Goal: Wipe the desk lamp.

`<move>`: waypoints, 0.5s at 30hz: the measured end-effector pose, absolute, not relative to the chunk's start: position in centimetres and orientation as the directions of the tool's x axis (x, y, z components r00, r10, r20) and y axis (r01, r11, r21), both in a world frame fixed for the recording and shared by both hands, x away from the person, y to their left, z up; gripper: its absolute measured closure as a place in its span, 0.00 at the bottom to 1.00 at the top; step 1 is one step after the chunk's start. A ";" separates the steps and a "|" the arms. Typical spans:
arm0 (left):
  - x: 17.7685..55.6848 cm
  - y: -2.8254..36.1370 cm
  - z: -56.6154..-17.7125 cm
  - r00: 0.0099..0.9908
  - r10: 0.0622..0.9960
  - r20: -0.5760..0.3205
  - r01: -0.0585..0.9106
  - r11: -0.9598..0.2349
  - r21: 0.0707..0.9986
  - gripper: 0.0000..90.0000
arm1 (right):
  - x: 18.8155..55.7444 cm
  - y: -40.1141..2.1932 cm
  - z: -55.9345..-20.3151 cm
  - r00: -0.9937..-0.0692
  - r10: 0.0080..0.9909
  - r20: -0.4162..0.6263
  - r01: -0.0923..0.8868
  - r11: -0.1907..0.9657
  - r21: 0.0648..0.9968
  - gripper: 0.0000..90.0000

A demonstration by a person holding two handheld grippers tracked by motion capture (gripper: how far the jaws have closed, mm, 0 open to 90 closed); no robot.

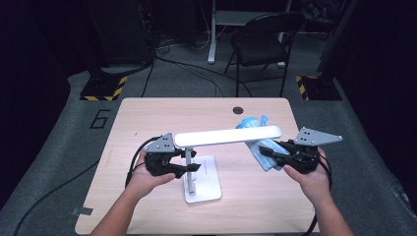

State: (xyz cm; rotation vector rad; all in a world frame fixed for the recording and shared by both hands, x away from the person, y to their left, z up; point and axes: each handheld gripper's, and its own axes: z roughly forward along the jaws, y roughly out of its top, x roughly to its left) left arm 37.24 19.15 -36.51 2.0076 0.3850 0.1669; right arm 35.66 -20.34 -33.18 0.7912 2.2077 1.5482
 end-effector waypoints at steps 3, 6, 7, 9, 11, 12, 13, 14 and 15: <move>37.2 19.2 -36.5 0.938 0.342 -0.049 0.196 -0.410 0.891 0.57 | 35.7 -20.5 -33.2 -0.789 0.613 0.046 0.249 0.251 0.935 0.75; 37.2 19.1 -36.5 0.939 0.341 -0.050 0.196 -0.410 0.891 0.57 | 35.7 -20.7 -33.2 -0.784 0.618 0.048 0.253 0.249 0.935 0.75; 37.2 19.1 -36.5 0.939 0.341 -0.050 0.196 -0.410 0.891 0.57 | 35.7 -20.7 -33.2 -0.783 0.620 0.047 0.254 0.250 0.934 0.75; 37.2 19.2 -36.5 0.938 0.342 -0.049 0.196 -0.410 0.891 0.57 | 35.7 -20.9 -33.2 -0.782 0.622 0.048 0.259 0.254 0.932 0.75; 37.2 19.2 -36.5 0.938 0.343 -0.050 0.197 -0.410 0.891 0.57 | 35.8 -21.0 -33.2 -0.779 0.625 0.045 0.254 0.249 0.935 0.75; 37.2 19.2 -36.5 0.938 0.343 -0.049 0.196 -0.410 0.891 0.57 | 35.8 -21.2 -33.2 -0.779 0.626 0.041 0.255 0.255 0.933 0.75; 37.2 19.2 -36.5 0.938 0.342 -0.049 0.196 -0.411 0.890 0.57 | 35.8 -21.3 -33.2 -0.777 0.628 0.043 0.256 0.254 0.933 0.75; 37.2 19.2 -36.5 0.939 0.341 -0.049 0.196 -0.411 0.890 0.57 | 35.8 -21.3 -33.3 -0.775 0.630 0.046 0.257 0.248 0.934 0.75; 37.3 19.1 -36.5 0.939 0.341 -0.049 0.196 -0.412 0.890 0.57 | 35.8 -21.5 -33.3 -0.775 0.631 0.043 0.258 0.253 0.933 0.75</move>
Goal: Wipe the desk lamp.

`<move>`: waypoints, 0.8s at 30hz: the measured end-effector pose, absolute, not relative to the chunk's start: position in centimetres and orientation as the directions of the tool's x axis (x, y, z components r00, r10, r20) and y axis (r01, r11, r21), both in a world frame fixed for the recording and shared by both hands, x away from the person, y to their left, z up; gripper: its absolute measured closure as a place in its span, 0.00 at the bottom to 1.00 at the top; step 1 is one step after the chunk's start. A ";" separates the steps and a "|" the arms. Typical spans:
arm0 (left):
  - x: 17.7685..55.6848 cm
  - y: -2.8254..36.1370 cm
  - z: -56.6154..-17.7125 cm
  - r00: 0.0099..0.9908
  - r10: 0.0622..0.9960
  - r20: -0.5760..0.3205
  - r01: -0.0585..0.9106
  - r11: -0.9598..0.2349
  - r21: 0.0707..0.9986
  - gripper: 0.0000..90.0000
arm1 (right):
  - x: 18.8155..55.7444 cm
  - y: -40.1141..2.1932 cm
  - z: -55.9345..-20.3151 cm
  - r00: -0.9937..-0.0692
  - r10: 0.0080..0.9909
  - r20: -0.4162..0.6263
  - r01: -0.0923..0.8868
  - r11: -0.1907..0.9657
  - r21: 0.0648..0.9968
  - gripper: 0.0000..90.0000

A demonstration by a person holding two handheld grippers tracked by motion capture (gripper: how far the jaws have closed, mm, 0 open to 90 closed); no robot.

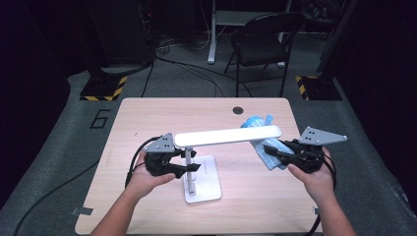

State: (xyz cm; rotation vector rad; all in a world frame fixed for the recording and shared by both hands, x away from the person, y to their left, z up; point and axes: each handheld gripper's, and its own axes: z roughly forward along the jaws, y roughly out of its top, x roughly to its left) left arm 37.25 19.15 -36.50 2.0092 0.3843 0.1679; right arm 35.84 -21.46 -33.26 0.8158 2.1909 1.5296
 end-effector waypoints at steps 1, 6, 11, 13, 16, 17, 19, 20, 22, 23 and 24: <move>37.3 19.1 -36.5 0.939 0.341 -0.049 0.196 -0.412 0.890 0.57 | 35.8 -21.6 -33.3 -0.770 0.636 0.047 0.263 0.250 0.932 0.75; 37.2 19.2 -36.5 0.938 0.343 -0.048 0.196 -0.410 0.891 0.57 | 35.9 -22.1 -33.3 -0.758 0.651 0.045 0.270 0.251 0.930 0.75; 37.2 19.1 -36.5 0.939 0.341 -0.049 0.196 -0.411 0.890 0.57 | 35.9 -22.4 -33.3 -0.754 0.655 0.050 0.275 0.246 0.929 0.75; 37.2 19.2 -36.5 0.938 0.343 -0.049 0.196 -0.412 0.890 0.57 | 35.8 -22.3 -33.3 -0.753 0.656 0.056 0.281 0.242 0.929 0.75; 37.2 19.3 -36.5 0.937 0.345 -0.049 0.197 -0.409 0.891 0.57 | 35.8 -22.2 -33.2 -0.756 0.653 0.050 0.272 0.243 0.931 0.75; 37.2 19.3 -36.6 0.937 0.345 -0.050 0.198 -0.408 0.891 0.57 | 35.7 -22.1 -33.2 -0.755 0.653 0.052 0.269 0.238 0.933 0.75; 37.3 19.4 -36.6 0.939 0.338 -0.058 0.201 -0.403 0.893 0.57 | 35.7 -21.9 -33.1 -0.755 0.653 0.054 0.273 0.239 0.932 0.75; 37.3 19.4 -36.6 0.939 0.340 -0.058 0.201 -0.403 0.893 0.57 | 35.7 -21.8 -33.1 -0.757 0.651 0.054 0.269 0.235 0.934 0.75; 37.2 19.4 -36.6 0.937 0.343 -0.057 0.200 -0.398 0.895 0.57 | 35.7 -21.4 -33.0 -0.765 0.642 0.050 0.264 0.243 0.933 0.75; 37.2 19.3 -36.6 0.937 0.344 -0.057 0.201 -0.398 0.895 0.57 | 35.6 -21.1 -33.0 -0.767 0.640 0.053 0.269 0.245 0.931 0.75; 37.2 19.3 -36.6 0.937 0.344 -0.057 0.201 -0.397 0.896 0.57 | 35.6 -21.0 -32.9 -0.771 0.635 0.042 0.258 0.251 0.933 0.75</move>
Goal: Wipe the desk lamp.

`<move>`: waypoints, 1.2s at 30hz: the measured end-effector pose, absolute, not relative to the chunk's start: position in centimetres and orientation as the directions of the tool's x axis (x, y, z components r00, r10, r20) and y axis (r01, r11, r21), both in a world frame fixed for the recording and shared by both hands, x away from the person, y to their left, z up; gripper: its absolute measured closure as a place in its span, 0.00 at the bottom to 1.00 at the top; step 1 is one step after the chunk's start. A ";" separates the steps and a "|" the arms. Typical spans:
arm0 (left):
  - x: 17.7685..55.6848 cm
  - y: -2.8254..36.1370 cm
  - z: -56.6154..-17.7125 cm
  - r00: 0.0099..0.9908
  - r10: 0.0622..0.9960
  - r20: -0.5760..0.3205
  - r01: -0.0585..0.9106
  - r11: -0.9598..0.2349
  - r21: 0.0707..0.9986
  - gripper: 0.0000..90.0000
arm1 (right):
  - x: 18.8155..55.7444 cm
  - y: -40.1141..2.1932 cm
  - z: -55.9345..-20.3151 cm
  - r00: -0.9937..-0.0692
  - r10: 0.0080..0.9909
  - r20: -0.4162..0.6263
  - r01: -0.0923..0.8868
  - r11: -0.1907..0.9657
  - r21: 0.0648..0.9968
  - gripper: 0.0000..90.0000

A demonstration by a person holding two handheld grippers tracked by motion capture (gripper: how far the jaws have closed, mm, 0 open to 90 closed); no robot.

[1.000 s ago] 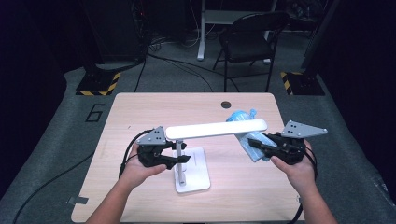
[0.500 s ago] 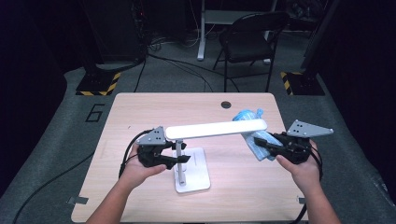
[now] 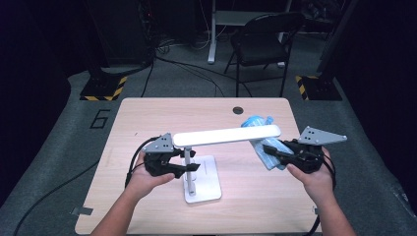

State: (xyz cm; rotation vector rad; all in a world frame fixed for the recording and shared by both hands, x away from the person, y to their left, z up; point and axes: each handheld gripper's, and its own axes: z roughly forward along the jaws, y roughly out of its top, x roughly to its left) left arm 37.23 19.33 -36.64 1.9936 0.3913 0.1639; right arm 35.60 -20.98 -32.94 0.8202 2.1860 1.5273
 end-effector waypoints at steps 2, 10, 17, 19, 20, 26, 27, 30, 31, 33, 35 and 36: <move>37.2 19.3 -36.6 0.937 0.346 -0.058 0.202 -0.397 0.895 0.57 | 35.5 -20.4 -32.8 -0.780 0.625 0.034 0.250 0.262 0.932 0.75; 37.2 19.3 -36.7 0.938 0.343 -0.056 0.200 -0.401 0.894 0.57 | 35.4 -18.4 -32.5 -0.813 0.582 0.022 0.228 0.283 0.932 0.75; 37.1 19.1 -36.7 0.935 0.350 -0.053 0.199 -0.394 0.897 0.57 | 35.1 -16.3 -32.3 -0.844 0.536 0.025 0.211 0.289 0.934 0.75; 37.1 19.1 -36.7 0.935 0.350 -0.053 0.199 -0.395 0.897 0.57 | 35.1 -15.7 -32.1 -0.854 0.520 0.020 0.204 0.299 0.932 0.75; 37.1 19.1 -36.7 0.936 0.349 -0.054 0.199 -0.395 0.897 0.57 | 35.0 -15.4 -32.1 -0.859 0.512 0.020 0.202 0.302 0.932 0.75; 37.1 19.2 -36.8 0.935 0.350 -0.055 0.200 -0.392 0.898 0.57 | 34.8 -13.6 -31.8 -0.879 0.476 0.019 0.185 0.303 0.935 0.75; 37.1 19.1 -36.8 0.935 0.351 -0.055 0.199 -0.391 0.898 0.57 | 34.8 -13.4 -31.8 -0.882 0.471 0.015 0.179 0.304 0.936 0.75; 37.1 19.1 -36.8 0.935 0.350 -0.054 0.199 -0.392 0.898 0.57 | 34.8 -12.5 -31.7 -0.891 0.453 0.019 0.172 0.299 0.938 0.75; 37.1 19.1 -36.8 0.935 0.351 -0.053 0.199 -0.393 0.898 0.57 | 34.8 -12.5 -31.7 -0.891 0.453 0.019 0.172 0.299 0.938 0.75; 37.1 19.1 -36.8 0.935 0.351 -0.054 0.199 -0.393 0.898 0.57 | 34.7 -11.8 -31.6 -0.900 0.435 0.016 0.165 0.306 0.938 0.75; 37.1 19.1 -36.8 0.934 0.354 -0.053 0.199 -0.391 0.899 0.57 | 34.6 -11.3 -31.5 -0.904 0.428 0.017 0.162 0.305 0.938 0.75; 37.1 19.1 -36.8 0.933 0.356 -0.050 0.198 -0.393 0.898 0.57 | 34.6 -11.1 -31.5 -0.907 0.422 0.015 0.159 0.307 0.938 0.75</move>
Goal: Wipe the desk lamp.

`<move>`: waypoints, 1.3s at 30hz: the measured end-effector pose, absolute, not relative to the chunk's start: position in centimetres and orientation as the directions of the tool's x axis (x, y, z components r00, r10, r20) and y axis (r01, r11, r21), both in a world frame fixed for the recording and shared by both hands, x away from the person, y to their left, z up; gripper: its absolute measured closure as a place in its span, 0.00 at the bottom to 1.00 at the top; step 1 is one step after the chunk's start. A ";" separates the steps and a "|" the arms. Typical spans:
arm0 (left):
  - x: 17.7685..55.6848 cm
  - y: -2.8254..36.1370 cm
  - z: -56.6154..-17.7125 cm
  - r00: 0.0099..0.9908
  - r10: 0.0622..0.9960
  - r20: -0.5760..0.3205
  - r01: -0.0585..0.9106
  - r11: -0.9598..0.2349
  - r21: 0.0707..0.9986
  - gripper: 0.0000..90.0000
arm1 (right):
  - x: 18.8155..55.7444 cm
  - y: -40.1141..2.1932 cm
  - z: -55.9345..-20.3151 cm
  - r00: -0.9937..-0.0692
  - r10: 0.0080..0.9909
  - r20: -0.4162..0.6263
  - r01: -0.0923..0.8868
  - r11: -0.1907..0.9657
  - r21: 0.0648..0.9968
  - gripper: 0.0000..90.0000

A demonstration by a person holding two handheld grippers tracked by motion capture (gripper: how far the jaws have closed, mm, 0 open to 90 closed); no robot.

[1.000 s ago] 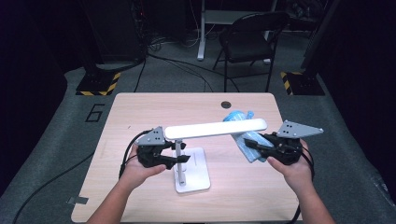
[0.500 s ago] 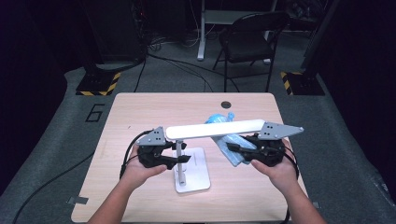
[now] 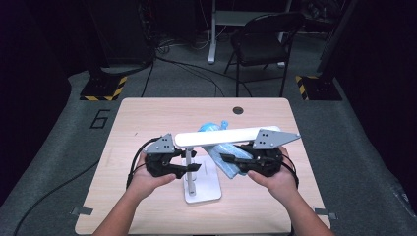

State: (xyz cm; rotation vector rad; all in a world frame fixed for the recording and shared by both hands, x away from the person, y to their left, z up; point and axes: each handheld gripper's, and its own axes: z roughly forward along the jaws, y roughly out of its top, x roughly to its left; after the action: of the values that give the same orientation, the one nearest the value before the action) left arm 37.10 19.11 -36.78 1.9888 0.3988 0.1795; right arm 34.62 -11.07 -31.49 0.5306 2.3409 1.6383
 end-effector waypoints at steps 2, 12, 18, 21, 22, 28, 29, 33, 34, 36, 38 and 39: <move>37.1 19.1 -36.8 0.934 0.354 -0.052 0.198 -0.391 0.899 0.57 | 34.6 -10.6 -31.5 -0.910 0.414 0.017 0.155 0.300 0.941 0.75; 37.1 19.1 -36.8 0.934 0.355 -0.051 0.198 -0.393 0.898 0.57 | 34.2 -9.3 -31.0 -0.923 0.384 0.008 0.140 0.318 0.938 0.75; 37.1 19.1 -36.8 0.934 0.352 -0.064 0.206 -0.384 0.900 0.57 | 33.6 -9.5 -30.6 -0.933 0.359 -0.001 0.131 0.342 0.930 0.75; 37.1 19.1 -36.8 0.932 0.358 -0.065 0.209 -0.380 0.901 0.57 | 33.2 -9.8 -30.5 -0.939 0.345 0.001 0.128 0.346 0.929 0.75; 37.1 19.1 -36.9 0.931 0.358 -0.068 0.210 -0.376 0.902 0.57 | 33.0 -10.0 -30.4 -0.941 0.339 0.004 0.129 0.348 0.929 0.75; 37.1 19.1 -36.9 0.931 0.358 -0.070 0.213 -0.378 0.901 0.57 | 32.2 -11.0 -29.9 -0.953 0.300 0.033 0.134 0.323 0.937 0.76; 37.1 19.1 -36.8 0.932 0.356 -0.071 0.214 -0.379 0.900 0.57 | 32.1 -11.1 -29.7 -0.956 0.291 0.033 0.132 0.327 0.936 0.76; 37.2 19.2 -36.8 0.933 0.353 -0.073 0.216 -0.383 0.898 0.57 | 31.8 -11.5 -29.2 -0.961 0.275 0.042 0.133 0.319 0.938 0.76; 37.2 19.2 -36.8 0.932 0.355 -0.073 0.216 -0.383 0.898 0.57 | 31.7 -11.6 -29.0 -0.962 0.271 0.045 0.132 0.315 0.940 0.76; 37.2 19.1 -36.8 0.933 0.351 -0.075 0.218 -0.387 0.896 0.57 | 31.7 -11.5 -28.6 -0.961 0.275 0.041 0.131 0.320 0.938 0.76; 37.2 19.2 -36.8 0.933 0.352 -0.073 0.216 -0.386 0.897 0.57 | 31.6 -11.3 -28.3 -0.964 0.262 0.035 0.123 0.327 0.937 0.76; 37.1 19.2 -36.8 0.930 0.360 -0.071 0.215 -0.379 0.900 0.57 | 31.5 -11.2 -28.2 -0.965 0.258 0.033 0.120 0.326 0.938 0.76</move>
State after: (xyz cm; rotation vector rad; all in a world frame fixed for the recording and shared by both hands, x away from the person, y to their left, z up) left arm 37.13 19.15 -36.84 1.9764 0.4151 0.1634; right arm 31.51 -11.20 -28.16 0.3521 2.4562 1.7205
